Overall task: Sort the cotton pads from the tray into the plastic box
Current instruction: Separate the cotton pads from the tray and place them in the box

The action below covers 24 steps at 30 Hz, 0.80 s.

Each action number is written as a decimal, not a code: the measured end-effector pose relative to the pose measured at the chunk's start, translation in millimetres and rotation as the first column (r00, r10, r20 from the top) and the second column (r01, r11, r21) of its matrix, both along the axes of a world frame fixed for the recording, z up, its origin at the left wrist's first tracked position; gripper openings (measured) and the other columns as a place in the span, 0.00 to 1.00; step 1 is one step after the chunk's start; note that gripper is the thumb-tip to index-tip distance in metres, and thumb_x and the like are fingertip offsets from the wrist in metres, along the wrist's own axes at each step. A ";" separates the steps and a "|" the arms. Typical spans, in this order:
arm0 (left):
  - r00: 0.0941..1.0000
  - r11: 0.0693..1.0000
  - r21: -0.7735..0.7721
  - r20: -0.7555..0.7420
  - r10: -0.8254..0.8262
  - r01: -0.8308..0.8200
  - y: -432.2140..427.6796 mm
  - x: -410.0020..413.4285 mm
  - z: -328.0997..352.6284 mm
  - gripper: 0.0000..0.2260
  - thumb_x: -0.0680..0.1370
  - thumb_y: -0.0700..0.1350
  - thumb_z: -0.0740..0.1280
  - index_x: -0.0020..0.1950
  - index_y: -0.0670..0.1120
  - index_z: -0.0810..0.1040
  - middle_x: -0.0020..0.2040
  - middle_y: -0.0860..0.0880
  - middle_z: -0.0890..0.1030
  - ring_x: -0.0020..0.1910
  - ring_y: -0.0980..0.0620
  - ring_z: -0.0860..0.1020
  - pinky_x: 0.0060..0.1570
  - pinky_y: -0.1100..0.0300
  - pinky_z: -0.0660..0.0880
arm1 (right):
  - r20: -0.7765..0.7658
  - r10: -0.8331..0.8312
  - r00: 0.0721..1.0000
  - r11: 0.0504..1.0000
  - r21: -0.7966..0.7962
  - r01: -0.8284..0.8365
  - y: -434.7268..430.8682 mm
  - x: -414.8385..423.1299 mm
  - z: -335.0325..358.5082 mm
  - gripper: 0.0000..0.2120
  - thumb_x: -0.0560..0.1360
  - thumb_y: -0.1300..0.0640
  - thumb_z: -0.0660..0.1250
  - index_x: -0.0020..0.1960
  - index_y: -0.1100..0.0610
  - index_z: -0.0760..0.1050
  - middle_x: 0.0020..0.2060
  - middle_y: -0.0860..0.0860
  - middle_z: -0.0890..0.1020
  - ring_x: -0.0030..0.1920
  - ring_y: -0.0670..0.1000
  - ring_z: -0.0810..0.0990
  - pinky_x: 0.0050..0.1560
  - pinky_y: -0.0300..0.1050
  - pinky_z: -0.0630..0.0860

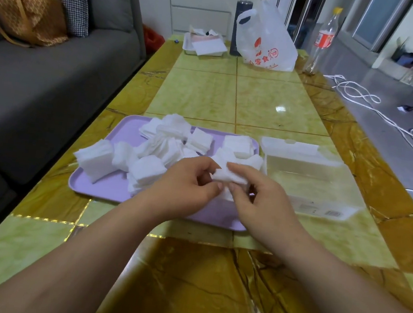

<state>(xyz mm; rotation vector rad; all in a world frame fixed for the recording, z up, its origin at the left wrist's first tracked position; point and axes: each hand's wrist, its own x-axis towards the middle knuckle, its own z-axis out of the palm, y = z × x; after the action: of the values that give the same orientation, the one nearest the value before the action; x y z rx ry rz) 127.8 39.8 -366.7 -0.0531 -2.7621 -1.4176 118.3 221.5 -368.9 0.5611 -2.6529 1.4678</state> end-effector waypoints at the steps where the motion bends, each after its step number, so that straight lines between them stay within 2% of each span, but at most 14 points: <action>1: 0.998 0.997 -0.027 -0.024 0.066 -0.067 -4.1 -1.8 -0.6 0.05 0.77 0.44 0.71 0.51 0.52 0.80 0.37 0.55 0.80 0.32 0.58 0.75 0.37 0.63 0.72 | 0.015 -0.055 0.998 0.998 -0.012 0.055 0.8 -0.4 1.6 0.19 0.80 0.60 0.68 0.69 0.49 0.77 0.43 0.37 0.78 0.40 0.31 0.76 0.43 0.25 0.69; 4: 0.971 0.940 -0.253 -0.123 0.205 -0.230 -18.0 -5.4 -3.8 0.11 0.77 0.43 0.68 0.59 0.52 0.79 0.52 0.54 0.79 0.42 0.51 0.78 0.49 0.55 0.77 | 0.066 -0.179 0.982 0.980 -0.073 0.184 5.8 -2.1 2.7 0.19 0.79 0.58 0.70 0.70 0.51 0.76 0.39 0.40 0.78 0.33 0.32 0.75 0.36 0.25 0.69; 6: 0.975 0.917 -0.333 -0.100 0.196 -0.219 -21.0 -6.4 -6.8 0.13 0.78 0.43 0.67 0.62 0.50 0.79 0.59 0.51 0.76 0.46 0.47 0.79 0.53 0.50 0.77 | 0.096 -0.227 0.969 0.964 -0.117 0.237 6.4 -3.1 3.2 0.17 0.79 0.57 0.70 0.68 0.52 0.77 0.42 0.41 0.80 0.34 0.35 0.76 0.35 0.25 0.71; 9: 0.985 0.906 -0.388 -0.024 0.170 -0.166 -15.6 -5.5 -6.2 0.10 0.78 0.46 0.66 0.59 0.50 0.80 0.57 0.53 0.73 0.46 0.48 0.79 0.52 0.48 0.78 | 0.112 -0.262 0.959 0.950 -0.146 0.276 2.9 -5.4 2.3 0.14 0.80 0.58 0.69 0.64 0.52 0.79 0.43 0.41 0.81 0.36 0.35 0.78 0.35 0.25 0.72; 12: 0.979 0.898 -0.391 -0.051 0.196 -0.200 -13.5 -4.9 -0.4 0.04 0.76 0.50 0.68 0.48 0.53 0.82 0.53 0.56 0.73 0.45 0.51 0.79 0.49 0.50 0.79 | 0.128 -0.261 0.957 0.946 -0.163 0.280 -2.0 -6.8 0.0 0.09 0.80 0.60 0.68 0.59 0.52 0.78 0.43 0.46 0.83 0.33 0.37 0.77 0.32 0.27 0.72; 13: 0.975 0.892 -0.395 -0.073 0.209 -0.221 -13.2 -5.0 0.5 0.05 0.76 0.52 0.68 0.48 0.54 0.81 0.53 0.56 0.74 0.46 0.52 0.79 0.49 0.51 0.79 | 0.133 -0.260 0.956 0.945 -0.167 0.280 -3.3 -6.9 -0.9 0.09 0.80 0.60 0.68 0.58 0.52 0.78 0.43 0.47 0.83 0.32 0.38 0.77 0.31 0.28 0.72; 16: 0.968 0.881 -0.402 -0.092 0.233 -0.250 -14.3 -7.1 -1.4 0.11 0.79 0.55 0.66 0.59 0.53 0.79 0.60 0.54 0.74 0.50 0.49 0.79 0.51 0.51 0.77 | 0.158 -0.239 0.958 0.946 -0.186 0.266 -6.3 -5.5 -3.6 0.09 0.80 0.61 0.67 0.57 0.50 0.76 0.42 0.47 0.82 0.31 0.38 0.77 0.30 0.29 0.72; 18: 0.968 0.888 -0.390 -0.039 0.246 -0.242 -16.8 -9.1 -3.2 0.09 0.81 0.55 0.65 0.57 0.54 0.78 0.57 0.53 0.76 0.52 0.48 0.79 0.52 0.50 0.77 | 0.165 -0.221 0.961 0.950 -0.189 0.250 -8.7 -4.2 -5.1 0.09 0.80 0.60 0.67 0.57 0.48 0.75 0.41 0.47 0.81 0.31 0.39 0.76 0.31 0.30 0.72; 21: 0.971 0.903 -0.367 -0.005 0.239 -0.224 -17.9 -8.0 -1.2 0.08 0.79 0.54 0.68 0.55 0.54 0.77 0.53 0.53 0.78 0.52 0.48 0.78 0.51 0.50 0.77 | 0.181 -0.197 0.964 0.954 -0.193 0.231 -9.8 -3.6 -7.0 0.09 0.80 0.60 0.67 0.57 0.48 0.75 0.40 0.47 0.81 0.30 0.40 0.74 0.31 0.31 0.71; 24: 0.973 0.890 -0.396 -0.053 0.224 -0.226 -17.6 -6.0 5.3 0.16 0.77 0.52 0.71 0.64 0.56 0.75 0.58 0.55 0.78 0.56 0.49 0.78 0.53 0.51 0.77 | 0.196 -0.193 0.961 0.950 -0.208 0.233 -8.5 -4.9 -8.9 0.10 0.80 0.60 0.67 0.57 0.47 0.75 0.41 0.47 0.81 0.29 0.40 0.74 0.31 0.31 0.71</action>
<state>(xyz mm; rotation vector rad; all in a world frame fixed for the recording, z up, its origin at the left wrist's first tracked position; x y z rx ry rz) 121.8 22.2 -361.4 0.2449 -2.8877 -0.7835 113.4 212.9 -377.8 0.1270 -2.5136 1.7915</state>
